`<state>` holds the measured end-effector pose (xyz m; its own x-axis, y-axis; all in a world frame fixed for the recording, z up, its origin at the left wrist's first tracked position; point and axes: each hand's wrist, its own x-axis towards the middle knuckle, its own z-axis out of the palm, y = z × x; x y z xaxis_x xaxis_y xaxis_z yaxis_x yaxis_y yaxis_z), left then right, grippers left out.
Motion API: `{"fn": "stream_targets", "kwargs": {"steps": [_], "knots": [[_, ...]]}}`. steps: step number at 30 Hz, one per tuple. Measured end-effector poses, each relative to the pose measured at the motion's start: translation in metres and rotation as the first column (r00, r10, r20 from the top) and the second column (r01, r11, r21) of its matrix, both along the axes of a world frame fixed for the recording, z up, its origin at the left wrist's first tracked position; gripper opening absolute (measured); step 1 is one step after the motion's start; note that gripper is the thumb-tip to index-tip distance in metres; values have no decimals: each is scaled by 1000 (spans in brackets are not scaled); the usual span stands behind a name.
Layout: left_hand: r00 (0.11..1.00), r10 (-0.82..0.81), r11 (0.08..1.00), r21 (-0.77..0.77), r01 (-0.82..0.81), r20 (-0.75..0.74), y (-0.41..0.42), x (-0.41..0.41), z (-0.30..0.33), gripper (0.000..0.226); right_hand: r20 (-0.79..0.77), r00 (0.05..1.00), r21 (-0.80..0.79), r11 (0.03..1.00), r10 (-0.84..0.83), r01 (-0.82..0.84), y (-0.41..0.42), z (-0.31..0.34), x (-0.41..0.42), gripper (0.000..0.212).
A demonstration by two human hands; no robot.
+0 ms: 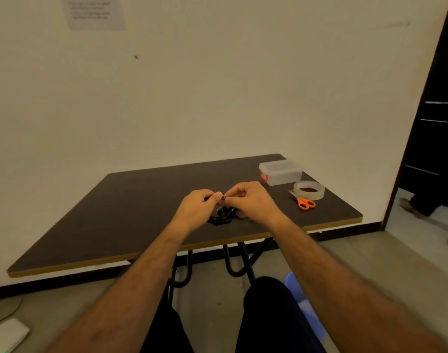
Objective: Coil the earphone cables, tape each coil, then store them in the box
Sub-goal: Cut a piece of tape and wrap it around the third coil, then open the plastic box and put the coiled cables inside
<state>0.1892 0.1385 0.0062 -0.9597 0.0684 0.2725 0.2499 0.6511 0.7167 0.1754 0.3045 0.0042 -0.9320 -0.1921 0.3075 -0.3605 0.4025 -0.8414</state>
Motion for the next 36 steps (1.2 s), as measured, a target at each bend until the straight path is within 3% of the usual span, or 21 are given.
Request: {"fn": "stream_targets", "kwargs": {"steps": [8, 11, 19, 26, 32, 36], "knots": [[980, 122, 991, 41, -130, 158, -24, -47, -45, 25, 63, 971, 282, 937, -230, 204, -34, -40, -43, 8], [966, 119, 993, -31, -115, 228, -31, -58, -58, 25, 107, 953, 396, 892, -283, 220, -33, -47, -52, 11], [975, 150, 986, -103, -134, 163, -25, -102, -56, 23, 84, 954, 696, 702, -288, 151, -27, -27, -81, 23], [990, 137, 991, -8, -137, 45, 12, -157, -41, 18, -111, 908, 659, 654, -404, 372, 52, 4, -141, 33], [989, 52, 981, 178, -76, 136, 77, -221, -26, 19, -151, 806, 526, 644, -573, 556, 140, 5, -221, 33], [977, 28, 983, 173, -65, 212, 125, -265, -24, 30, -94, 788, 495, 659, -608, 567, 174, -2, -263, 38]]}}
